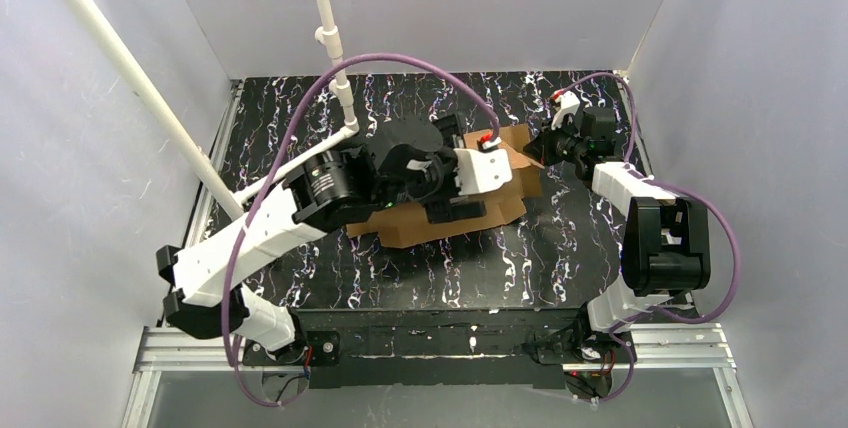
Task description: Fold the paper box
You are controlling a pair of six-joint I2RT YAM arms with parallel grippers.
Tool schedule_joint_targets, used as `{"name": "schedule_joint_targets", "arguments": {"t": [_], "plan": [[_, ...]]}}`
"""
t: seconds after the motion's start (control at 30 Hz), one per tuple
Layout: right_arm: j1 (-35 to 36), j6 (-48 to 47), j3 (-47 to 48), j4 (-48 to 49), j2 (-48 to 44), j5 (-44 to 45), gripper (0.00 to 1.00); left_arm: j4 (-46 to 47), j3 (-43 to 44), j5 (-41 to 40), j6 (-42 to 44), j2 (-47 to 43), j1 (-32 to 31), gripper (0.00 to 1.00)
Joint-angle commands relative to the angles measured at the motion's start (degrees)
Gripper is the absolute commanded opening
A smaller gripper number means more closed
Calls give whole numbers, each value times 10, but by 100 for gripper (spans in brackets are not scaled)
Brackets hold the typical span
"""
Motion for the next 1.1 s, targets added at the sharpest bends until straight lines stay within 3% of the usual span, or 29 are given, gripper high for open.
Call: {"name": "schedule_joint_targets", "arguments": {"t": [0.0,0.17,0.3,0.47,0.57,0.63,0.7,0.77,1.07], "plan": [[0,-5,-2,31,-27,-11,1,-38,-55,37,-28,-39,-8,94],[-1,-7,-5,32,-26,-10,1,-32,-109,5,-21,-51,-8,91],[-1,-8,-6,33,-25,-11,1,-7,-150,-88,15,-41,-8,86],[-1,-9,-8,35,-23,-14,1,65,-199,-153,49,-38,-6,71],[-1,-9,-9,36,-23,-17,1,73,-206,-157,50,-31,0,57],[-1,-9,-10,38,-25,-19,1,73,-208,-161,48,-26,5,43],[-1,-10,-14,41,-27,-22,1,72,-208,-168,46,-21,10,25],[-1,-12,-19,45,-31,-28,1,67,-202,-178,41,-16,18,0],[0,-11,-37,90,-58,-66,1,-12,-30,-183,-47,6,24,0]]}}
